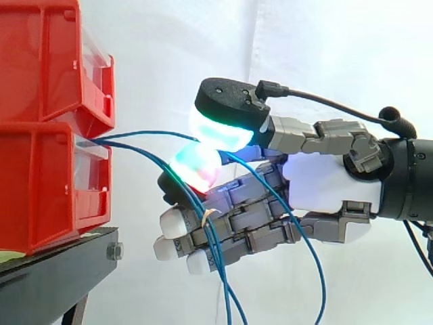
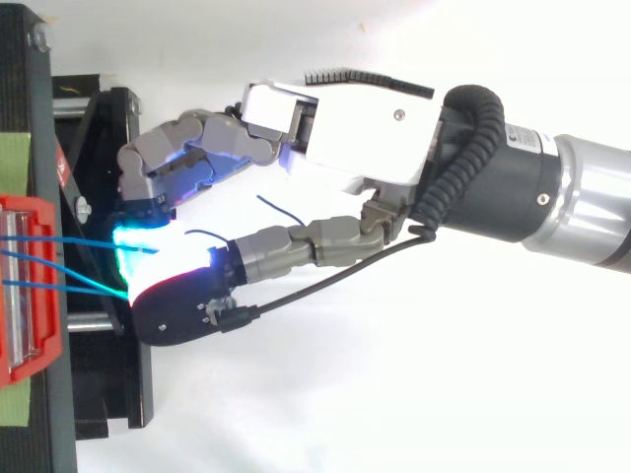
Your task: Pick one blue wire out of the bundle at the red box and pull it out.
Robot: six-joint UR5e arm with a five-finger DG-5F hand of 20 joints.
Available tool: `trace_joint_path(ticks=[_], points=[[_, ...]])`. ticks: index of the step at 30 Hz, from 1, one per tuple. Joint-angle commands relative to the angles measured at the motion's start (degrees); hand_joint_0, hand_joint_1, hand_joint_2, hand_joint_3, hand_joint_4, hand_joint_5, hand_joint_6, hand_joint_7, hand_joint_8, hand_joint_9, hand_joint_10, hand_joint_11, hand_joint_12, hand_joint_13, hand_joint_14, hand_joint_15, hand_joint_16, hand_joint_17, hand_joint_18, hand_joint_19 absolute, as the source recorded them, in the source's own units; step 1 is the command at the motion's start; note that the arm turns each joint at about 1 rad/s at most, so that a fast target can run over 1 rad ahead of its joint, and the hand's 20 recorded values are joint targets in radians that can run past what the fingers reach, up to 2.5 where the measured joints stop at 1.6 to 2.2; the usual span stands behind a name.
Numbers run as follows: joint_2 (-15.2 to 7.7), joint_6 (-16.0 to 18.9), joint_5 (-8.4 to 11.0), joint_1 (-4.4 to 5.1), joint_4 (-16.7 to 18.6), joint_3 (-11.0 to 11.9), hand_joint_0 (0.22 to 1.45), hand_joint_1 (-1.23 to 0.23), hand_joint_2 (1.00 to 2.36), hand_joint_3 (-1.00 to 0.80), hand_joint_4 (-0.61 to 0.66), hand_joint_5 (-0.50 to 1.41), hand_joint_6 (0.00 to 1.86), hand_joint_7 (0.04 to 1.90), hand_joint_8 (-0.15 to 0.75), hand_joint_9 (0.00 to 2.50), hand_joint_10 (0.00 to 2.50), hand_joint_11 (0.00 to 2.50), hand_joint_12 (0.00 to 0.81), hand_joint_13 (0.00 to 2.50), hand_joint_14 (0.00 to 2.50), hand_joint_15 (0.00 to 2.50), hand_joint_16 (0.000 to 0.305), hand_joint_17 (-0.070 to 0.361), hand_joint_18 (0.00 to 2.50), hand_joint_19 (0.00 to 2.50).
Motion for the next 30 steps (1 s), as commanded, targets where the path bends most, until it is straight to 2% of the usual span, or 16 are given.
trace_joint_path(ticks=[1,3,8,10,13,18,30], points=[[0.00,-0.03,-0.09,0.00,0.01,-0.07,0.54,-0.66,1.01,-0.39,0.14,-0.16,0.84,1.07,0.310,0.77,0.01,0.47,0.426,0.52,0.01,0.26,0.058,0.130,0.47,0.38],[0.00,-0.03,0.00,0.00,0.01,-0.07,0.51,-0.59,1.00,-0.48,0.14,-0.16,0.84,1.04,0.316,0.78,0.01,0.47,0.437,0.53,0.01,0.27,0.060,0.136,0.48,0.38],[0.00,-0.03,0.00,0.00,0.01,0.02,0.49,-0.42,1.00,-0.50,0.13,-0.14,0.80,1.06,0.324,0.79,0.01,0.46,0.444,0.53,0.01,0.28,0.062,0.140,0.48,0.39],[0.00,-0.03,0.00,0.00,0.01,-0.07,0.52,-0.36,1.00,-0.49,0.12,-0.13,0.78,1.10,0.318,0.80,0.02,0.46,0.432,0.52,0.01,0.28,0.059,0.134,0.45,0.41],[0.00,-0.03,0.00,0.00,0.01,0.02,0.58,-0.40,1.01,-0.36,0.12,-0.13,0.78,1.14,0.313,0.83,0.02,0.46,0.418,0.53,0.01,0.28,0.056,0.127,0.46,0.42],[0.00,-0.03,-0.09,0.00,0.01,-0.07,0.57,-0.51,1.02,-0.23,0.15,-0.12,0.80,1.12,0.328,0.86,0.01,0.49,0.425,0.55,0.01,0.28,0.056,0.127,0.50,0.41],[0.00,-0.12,-0.09,0.00,0.01,0.02,0.56,-0.68,1.01,-0.20,0.19,-0.13,0.82,1.11,0.345,0.85,0.02,0.50,0.455,0.57,0.01,0.28,0.063,0.141,0.54,0.37]])
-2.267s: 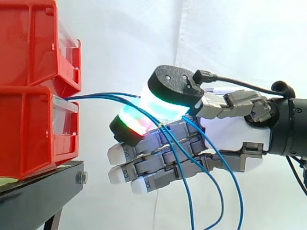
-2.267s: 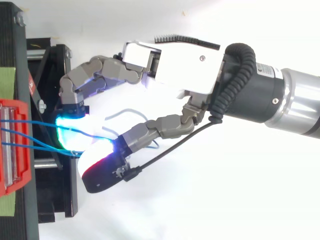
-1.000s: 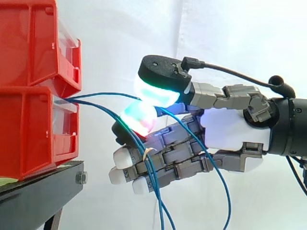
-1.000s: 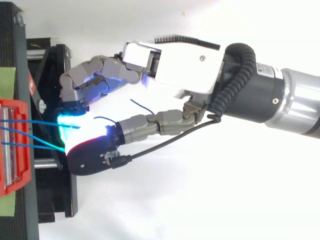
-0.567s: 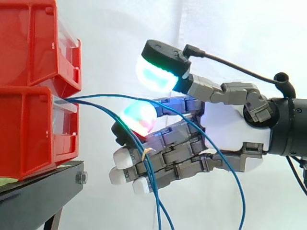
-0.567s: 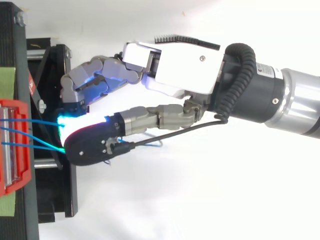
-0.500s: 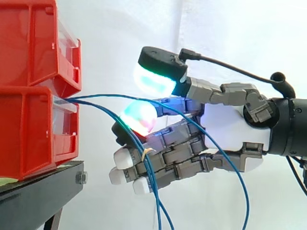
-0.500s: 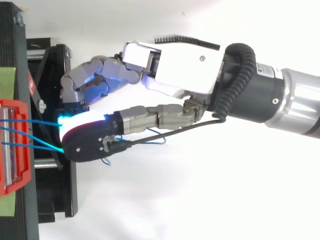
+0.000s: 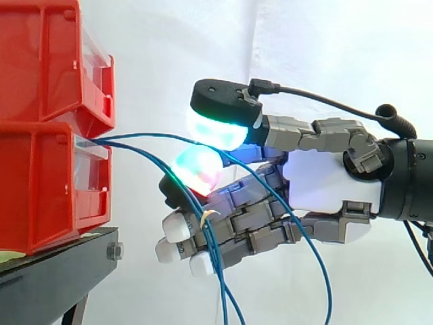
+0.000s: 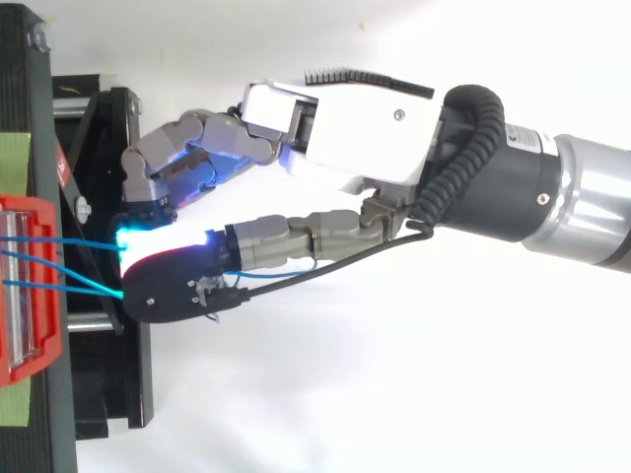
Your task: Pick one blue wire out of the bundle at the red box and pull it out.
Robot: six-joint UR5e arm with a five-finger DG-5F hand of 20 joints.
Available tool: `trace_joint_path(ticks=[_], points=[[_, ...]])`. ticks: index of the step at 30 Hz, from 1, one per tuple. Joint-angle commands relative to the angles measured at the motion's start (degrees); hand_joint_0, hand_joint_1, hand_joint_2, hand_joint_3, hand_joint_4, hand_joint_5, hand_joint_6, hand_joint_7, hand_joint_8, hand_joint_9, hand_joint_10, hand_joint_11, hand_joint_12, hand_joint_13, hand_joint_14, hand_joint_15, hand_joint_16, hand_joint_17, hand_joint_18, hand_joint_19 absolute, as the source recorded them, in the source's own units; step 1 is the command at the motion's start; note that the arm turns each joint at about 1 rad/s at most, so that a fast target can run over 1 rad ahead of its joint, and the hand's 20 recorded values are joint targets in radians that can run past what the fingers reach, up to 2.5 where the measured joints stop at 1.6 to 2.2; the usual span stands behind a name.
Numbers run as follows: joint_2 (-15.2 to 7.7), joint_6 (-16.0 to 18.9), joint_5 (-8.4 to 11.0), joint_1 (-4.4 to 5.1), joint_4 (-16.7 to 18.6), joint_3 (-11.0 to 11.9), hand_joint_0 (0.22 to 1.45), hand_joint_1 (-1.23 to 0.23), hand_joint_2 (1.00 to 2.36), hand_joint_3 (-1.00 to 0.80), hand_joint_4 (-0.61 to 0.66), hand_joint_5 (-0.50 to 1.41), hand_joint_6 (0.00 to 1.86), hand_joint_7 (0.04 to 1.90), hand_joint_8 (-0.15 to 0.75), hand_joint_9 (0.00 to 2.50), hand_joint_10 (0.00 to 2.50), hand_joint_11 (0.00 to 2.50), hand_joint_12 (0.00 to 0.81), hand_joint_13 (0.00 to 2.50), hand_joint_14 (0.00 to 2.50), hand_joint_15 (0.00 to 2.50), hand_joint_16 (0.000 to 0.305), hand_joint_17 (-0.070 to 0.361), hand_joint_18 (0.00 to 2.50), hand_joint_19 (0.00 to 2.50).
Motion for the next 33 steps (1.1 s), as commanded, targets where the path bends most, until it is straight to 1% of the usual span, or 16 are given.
trace_joint_path(ticks=[1,12,17,27,30,33], points=[[0.00,-0.04,0.03,0.01,0.00,0.04,0.56,-0.68,1.01,-0.20,0.19,-0.13,0.82,1.10,0.343,0.85,0.01,0.50,0.455,0.56,0.01,0.29,0.063,0.141,0.54,0.38],[0.00,-0.13,0.03,0.01,0.00,0.04,0.56,-0.71,1.01,-0.26,0.17,-0.15,0.83,1.10,0.322,0.82,0.02,0.50,0.428,0.54,0.01,0.28,0.058,0.130,0.50,0.40],[0.00,-0.04,0.03,0.01,-0.09,0.04,0.55,-0.72,1.01,-0.29,0.18,-0.15,0.83,1.10,0.320,0.82,0.01,0.52,0.431,0.54,0.01,0.28,0.058,0.131,0.50,0.39],[0.00,-0.04,0.03,0.01,0.00,0.04,0.58,-0.81,1.01,-0.39,0.18,-0.15,0.83,1.10,0.316,0.80,0.02,0.51,0.429,0.54,0.01,0.27,0.058,0.130,0.50,0.37],[0.09,-0.04,0.03,0.01,0.00,-0.04,0.58,-0.82,1.01,-0.41,0.19,-0.15,0.84,1.09,0.312,0.79,0.01,0.52,0.427,0.54,0.01,0.28,0.058,0.130,0.50,0.37],[0.00,0.05,0.03,0.01,-0.09,-0.04,0.55,-0.78,1.00,-0.45,0.18,-0.15,0.84,1.08,0.313,0.79,0.02,0.51,0.431,0.54,0.01,0.28,0.059,0.132,0.50,0.38]])
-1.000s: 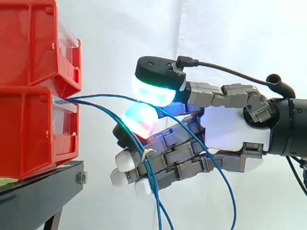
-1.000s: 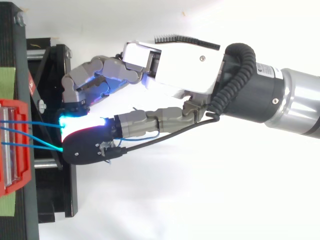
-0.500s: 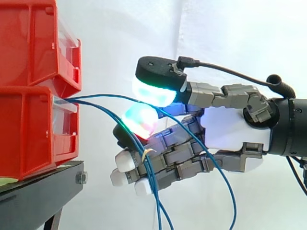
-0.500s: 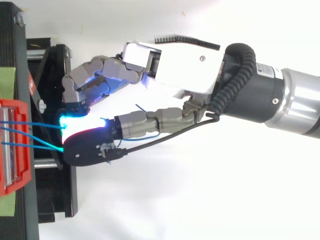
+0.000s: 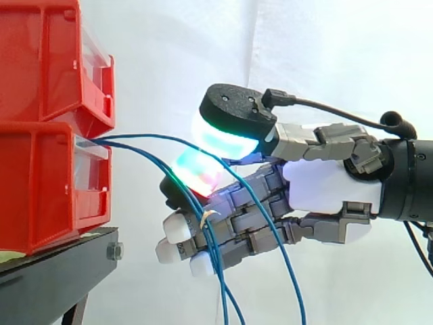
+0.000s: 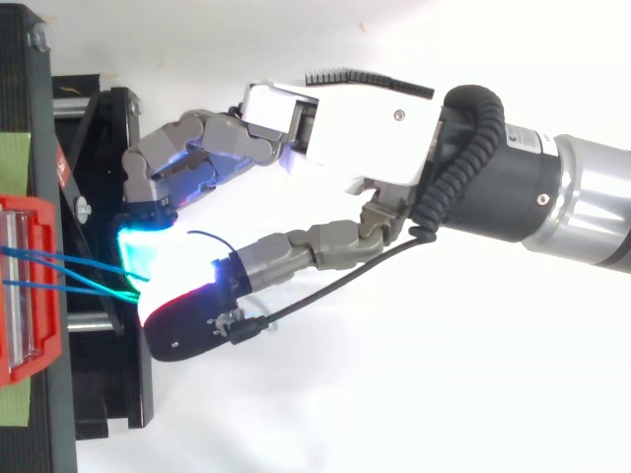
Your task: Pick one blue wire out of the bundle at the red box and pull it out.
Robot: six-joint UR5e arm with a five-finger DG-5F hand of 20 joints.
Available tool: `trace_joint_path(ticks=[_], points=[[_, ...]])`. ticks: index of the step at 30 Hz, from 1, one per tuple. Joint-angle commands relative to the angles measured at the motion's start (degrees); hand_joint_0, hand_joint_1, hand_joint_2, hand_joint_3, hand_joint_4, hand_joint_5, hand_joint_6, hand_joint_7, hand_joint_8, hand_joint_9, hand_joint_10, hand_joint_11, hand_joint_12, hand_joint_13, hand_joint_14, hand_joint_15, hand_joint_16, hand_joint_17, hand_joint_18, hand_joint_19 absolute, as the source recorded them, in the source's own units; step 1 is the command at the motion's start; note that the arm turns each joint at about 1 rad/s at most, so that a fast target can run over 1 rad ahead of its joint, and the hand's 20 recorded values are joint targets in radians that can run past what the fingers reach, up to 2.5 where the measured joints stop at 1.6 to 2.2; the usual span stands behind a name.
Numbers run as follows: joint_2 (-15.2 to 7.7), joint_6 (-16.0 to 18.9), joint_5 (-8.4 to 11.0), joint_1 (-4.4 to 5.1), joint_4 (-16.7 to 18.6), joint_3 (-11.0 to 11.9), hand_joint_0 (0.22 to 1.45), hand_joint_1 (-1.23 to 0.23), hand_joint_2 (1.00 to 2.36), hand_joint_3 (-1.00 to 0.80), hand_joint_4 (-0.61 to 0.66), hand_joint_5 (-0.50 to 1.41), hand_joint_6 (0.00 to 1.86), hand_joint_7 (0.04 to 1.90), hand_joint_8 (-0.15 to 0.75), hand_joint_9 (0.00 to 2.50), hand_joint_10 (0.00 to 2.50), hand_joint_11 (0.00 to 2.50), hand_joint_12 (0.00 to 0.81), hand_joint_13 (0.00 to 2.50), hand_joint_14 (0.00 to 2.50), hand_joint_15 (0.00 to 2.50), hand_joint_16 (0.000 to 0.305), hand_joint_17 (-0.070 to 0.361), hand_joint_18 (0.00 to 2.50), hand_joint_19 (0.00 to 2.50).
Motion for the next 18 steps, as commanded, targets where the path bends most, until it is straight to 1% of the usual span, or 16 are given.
trace_joint_path(ticks=[1,8,11,18], points=[[0.00,0.04,0.09,0.00,-0.05,-0.01,0.55,-0.77,1.00,-0.45,0.18,-0.15,0.83,1.08,0.317,0.79,0.01,0.51,0.432,0.54,0.01,0.28,0.059,0.132,0.50,0.38],[0.00,0.13,0.26,0.00,-0.05,-0.01,0.53,-0.74,1.00,-0.44,0.18,-0.15,0.83,1.05,0.322,0.80,0.01,0.51,0.437,0.54,0.01,0.28,0.060,0.135,0.50,0.39],[0.00,0.13,0.35,0.00,-0.14,-0.01,0.56,-0.75,1.01,-0.38,0.17,-0.15,0.83,1.09,0.319,0.81,0.02,0.52,0.429,0.53,0.01,0.28,0.058,0.131,0.50,0.38],[0.00,0.04,0.26,0.00,-0.14,-0.01,0.57,-0.74,1.01,-0.31,0.15,-0.15,0.84,1.11,0.319,0.81,0.02,0.52,0.429,0.54,0.01,0.28,0.058,0.130,0.50,0.39]])
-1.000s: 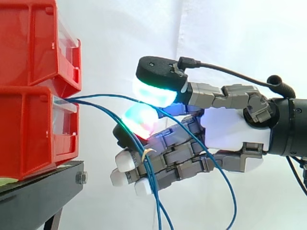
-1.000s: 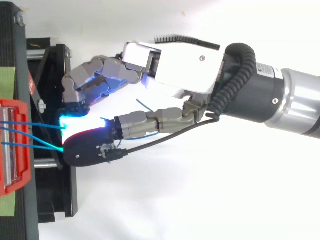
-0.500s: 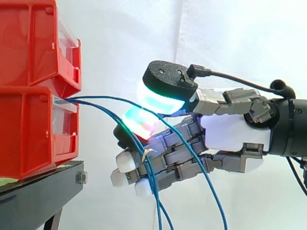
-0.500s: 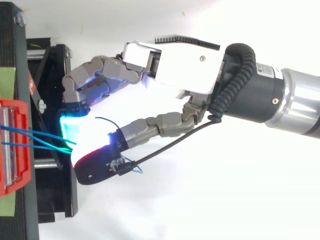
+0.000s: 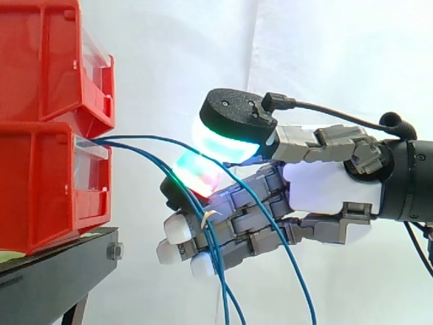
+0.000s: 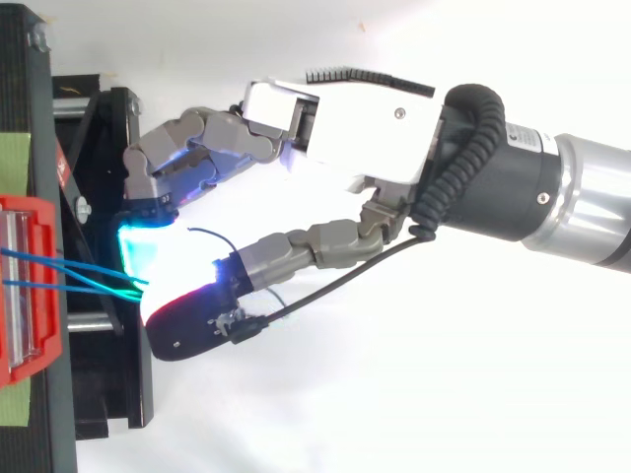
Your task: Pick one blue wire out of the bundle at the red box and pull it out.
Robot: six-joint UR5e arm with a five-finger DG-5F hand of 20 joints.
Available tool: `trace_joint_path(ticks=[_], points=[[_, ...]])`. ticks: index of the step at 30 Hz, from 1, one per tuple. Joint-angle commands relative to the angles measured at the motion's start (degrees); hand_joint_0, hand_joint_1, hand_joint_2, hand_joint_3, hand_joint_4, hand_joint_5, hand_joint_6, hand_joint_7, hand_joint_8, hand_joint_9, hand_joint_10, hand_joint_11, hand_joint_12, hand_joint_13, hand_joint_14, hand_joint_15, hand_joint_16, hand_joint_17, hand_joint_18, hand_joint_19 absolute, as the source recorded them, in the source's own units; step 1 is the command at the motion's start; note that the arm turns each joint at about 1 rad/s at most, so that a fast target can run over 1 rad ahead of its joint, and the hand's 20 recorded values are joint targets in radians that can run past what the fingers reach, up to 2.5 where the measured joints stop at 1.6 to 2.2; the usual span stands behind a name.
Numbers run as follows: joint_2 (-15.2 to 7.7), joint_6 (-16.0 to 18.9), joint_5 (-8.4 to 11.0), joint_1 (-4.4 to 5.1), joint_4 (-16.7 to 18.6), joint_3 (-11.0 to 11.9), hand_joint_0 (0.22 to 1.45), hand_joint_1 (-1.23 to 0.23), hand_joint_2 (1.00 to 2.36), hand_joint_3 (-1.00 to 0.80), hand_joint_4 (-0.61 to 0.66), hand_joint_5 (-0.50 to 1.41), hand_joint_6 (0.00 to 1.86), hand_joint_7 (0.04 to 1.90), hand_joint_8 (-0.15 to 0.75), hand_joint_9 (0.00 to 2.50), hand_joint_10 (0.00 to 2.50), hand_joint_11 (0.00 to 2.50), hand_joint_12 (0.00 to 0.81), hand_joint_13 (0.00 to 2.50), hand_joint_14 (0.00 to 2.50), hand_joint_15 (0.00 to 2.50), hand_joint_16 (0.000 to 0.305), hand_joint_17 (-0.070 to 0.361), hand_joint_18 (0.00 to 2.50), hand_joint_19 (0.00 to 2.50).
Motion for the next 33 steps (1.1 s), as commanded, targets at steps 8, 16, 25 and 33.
trace_joint_path(ticks=[8,16,25,33], points=[[0.00,1.18,0.18,0.17,-0.12,-0.01,0.57,-0.71,1.02,-0.26,0.16,-0.14,0.86,1.14,0.326,0.83,0.02,0.52,0.432,0.55,0.01,0.28,0.058,0.130,0.51,0.39],[0.00,7.60,0.27,0.35,-0.73,-0.01,0.56,-0.67,1.02,-0.17,0.15,-0.13,0.88,1.15,0.349,0.88,0.01,0.52,0.454,0.57,0.01,0.28,0.063,0.141,0.55,0.38],[0.00,13.05,0.36,0.52,-2.05,-0.01,0.55,-0.60,1.01,-0.18,0.17,-0.13,0.88,1.12,0.369,0.92,0.01,0.51,0.477,0.59,0.01,0.29,0.067,0.152,0.56,0.38],[0.00,17.44,0.27,0.79,-4.69,-0.01,0.55,-0.54,1.01,-0.24,0.17,-0.14,0.87,1.11,0.354,0.92,0.01,0.52,0.456,0.57,0.01,0.29,0.063,0.141,0.52,0.41]])
